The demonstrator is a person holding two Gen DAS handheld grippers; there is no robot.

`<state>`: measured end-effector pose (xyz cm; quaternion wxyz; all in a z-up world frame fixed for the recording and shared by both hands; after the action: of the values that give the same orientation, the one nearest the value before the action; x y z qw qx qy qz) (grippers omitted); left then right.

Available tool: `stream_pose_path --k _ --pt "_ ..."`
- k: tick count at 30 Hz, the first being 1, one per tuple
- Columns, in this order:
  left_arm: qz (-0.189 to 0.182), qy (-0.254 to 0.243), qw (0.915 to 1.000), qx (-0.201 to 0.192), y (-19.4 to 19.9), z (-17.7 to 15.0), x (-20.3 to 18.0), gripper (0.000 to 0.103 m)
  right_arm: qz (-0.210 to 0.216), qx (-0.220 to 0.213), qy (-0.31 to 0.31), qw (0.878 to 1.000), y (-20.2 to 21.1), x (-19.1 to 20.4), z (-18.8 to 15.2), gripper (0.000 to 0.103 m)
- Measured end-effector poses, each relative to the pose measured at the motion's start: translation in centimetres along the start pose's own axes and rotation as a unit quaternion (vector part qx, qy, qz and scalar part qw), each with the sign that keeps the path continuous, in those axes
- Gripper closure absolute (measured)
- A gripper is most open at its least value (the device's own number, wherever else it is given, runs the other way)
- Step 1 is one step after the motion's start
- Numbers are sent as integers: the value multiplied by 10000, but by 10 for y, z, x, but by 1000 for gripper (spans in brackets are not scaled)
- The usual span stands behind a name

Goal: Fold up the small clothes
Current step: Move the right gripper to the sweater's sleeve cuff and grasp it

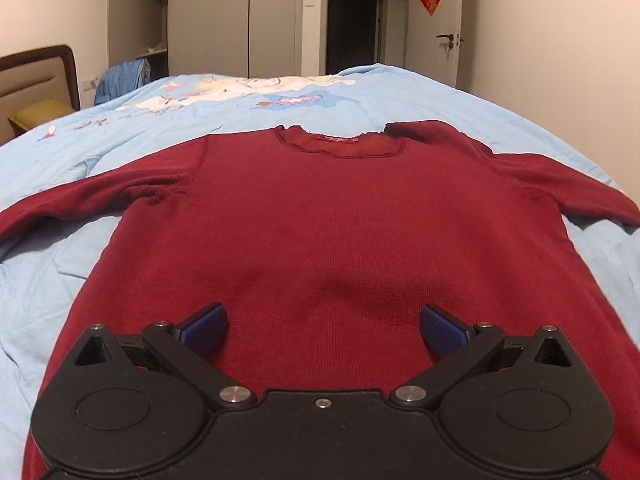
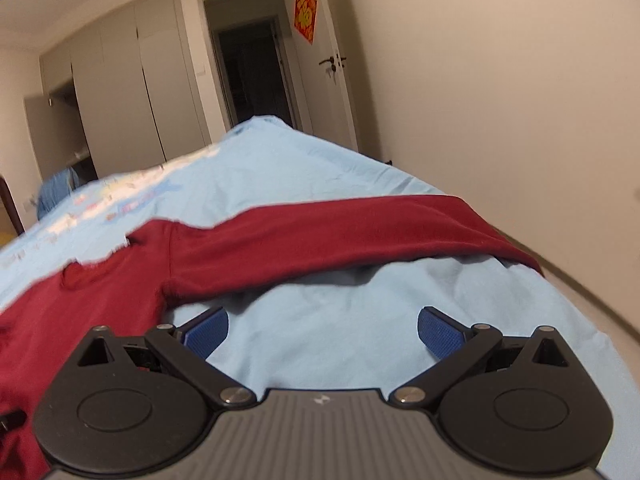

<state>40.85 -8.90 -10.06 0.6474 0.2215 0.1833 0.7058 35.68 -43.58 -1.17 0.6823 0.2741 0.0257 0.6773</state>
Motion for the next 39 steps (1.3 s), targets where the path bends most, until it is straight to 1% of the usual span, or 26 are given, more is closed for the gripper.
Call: stream_pose_path --k 3,6,9,11,13,17,21,23,24,25,26,27,28,29,31,32,33,34,36,37,39 --pt "49 -9 9999 -163 -1 -4 0 1 283 -299 -535 9977 -2 -18 4 0" --pt "133 -62 9995 -295 -1 -8 -2 0 327 -494 -964 9936 -7 -38 6 0" --pt "188 -113 9992 -345 -2 -9 -3 0 359 -615 -1287 9891 -14 -57 14 0" --pt "187 -115 9991 -364 -1 -9 -3 0 263 -662 -1484 9864 -20 -71 21 0" --pt "168 -95 9991 -379 -1 -11 -2 0 56 -562 -1758 9828 -30 -91 26 0" --pt "163 -84 9990 -406 0 -12 -2 0 -3 -505 -2475 9676 -49 -130 34 0" --pt "170 -91 9989 -417 1 -13 -3 0 -85 -606 -2700 9609 -63 -151 42 0" --pt "169 -90 9989 -417 0 -13 -3 0 -151 -669 -2954 9529 -68 -164 40 0" --pt "170 -91 9989 -417 1 -13 -3 0 -196 -719 -3087 9482 -72 -169 40 2" --pt "170 -91 9989 -417 0 -13 -3 0 -301 -750 -3209 9436 -75 -174 39 8" --pt "170 -91 9989 -417 0 -13 -3 0 -431 -797 -3323 9388 -78 -181 41 12" --pt "170 -91 9989 -417 0 -13 -3 0 -555 -849 -3420 9342 -80 -184 39 20" --pt "170 -91 9989 -417 0 -13 -3 0 -658 -876 -3503 9302 -82 -188 38 31" --pt "169 -91 9989 -416 0 -13 -3 0 -790 -895 -3582 9260 -85 -193 36 38" --pt "165 -86 9990 -409 0 -13 -3 0 -1016 -889 -3712 9187 -91 -203 33 66" --pt "153 -69 9991 -401 2 -13 -3 1 -1097 -874 -3764 9158 -95 -206 33 74" --pt "138 -30 9991 -404 4 -12 -2 1 -1155 -856 -3771 9149 -98 -208 33 83" --pt "91 38 9990 -447 8 -8 0 1 -1206 -831 -3699 9174 -100 -208 36 87" --pt "-186 238 9976 -617 17 2 6 1 -1321 -788 -3307 9311 -103 -202 44 93" --pt "-290 334 9968 -660 21 8 10 1 -1380 -781 -3059 9388 -104 -197 50 94" --pt "-272 396 9973 -557 22 20 15 1 -1461 -830 -2533 9527 -103 -184 63 95"
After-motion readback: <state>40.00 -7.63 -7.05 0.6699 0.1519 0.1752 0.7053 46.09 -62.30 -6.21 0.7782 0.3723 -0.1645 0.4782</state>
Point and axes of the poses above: each gripper's, at about its wrist camera, not at the fingertips, and y roughly against the way its jaws point, x to its left, z to its top, the point moved 7 cm from there along -y, roughly the way its jaws point, and after that the axes turned 9 degrees about z, right-handed, at the moved point
